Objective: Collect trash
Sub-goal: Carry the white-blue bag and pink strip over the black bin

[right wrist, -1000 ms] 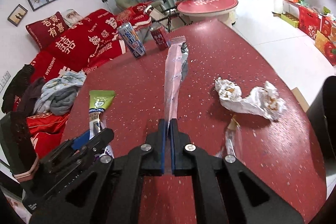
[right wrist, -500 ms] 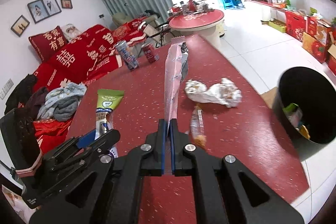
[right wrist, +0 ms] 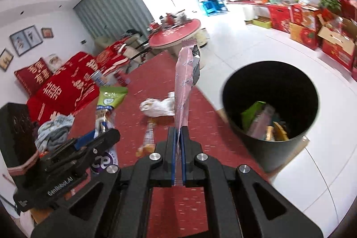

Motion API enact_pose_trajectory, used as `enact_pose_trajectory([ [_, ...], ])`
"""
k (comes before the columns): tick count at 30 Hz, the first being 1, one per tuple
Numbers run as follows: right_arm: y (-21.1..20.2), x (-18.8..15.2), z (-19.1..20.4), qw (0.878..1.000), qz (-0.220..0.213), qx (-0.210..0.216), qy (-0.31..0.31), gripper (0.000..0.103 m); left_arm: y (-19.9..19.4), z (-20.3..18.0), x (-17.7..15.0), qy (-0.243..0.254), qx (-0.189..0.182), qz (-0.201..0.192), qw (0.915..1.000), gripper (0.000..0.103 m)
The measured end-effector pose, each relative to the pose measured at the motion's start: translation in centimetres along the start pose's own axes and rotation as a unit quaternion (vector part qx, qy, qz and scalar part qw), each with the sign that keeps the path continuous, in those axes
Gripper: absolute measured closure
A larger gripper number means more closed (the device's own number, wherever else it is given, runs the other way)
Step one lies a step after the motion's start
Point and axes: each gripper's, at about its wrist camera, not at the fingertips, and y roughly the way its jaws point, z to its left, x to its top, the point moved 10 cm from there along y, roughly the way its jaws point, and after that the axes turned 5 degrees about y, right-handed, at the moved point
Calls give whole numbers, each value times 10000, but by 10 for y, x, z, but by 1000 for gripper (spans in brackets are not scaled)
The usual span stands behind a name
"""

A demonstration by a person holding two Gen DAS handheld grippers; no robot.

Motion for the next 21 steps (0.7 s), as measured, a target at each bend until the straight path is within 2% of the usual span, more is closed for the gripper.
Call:
enact_pose_trajectory([
  [9, -8, 13, -67, 9986, -79, -233, 478, 98, 54, -58, 26, 364, -357, 193, 9985, 0],
  [21, 7, 24, -125, 9945, 70, -358, 977, 98, 131, -100, 43, 804, -428, 604, 9940, 0],
])
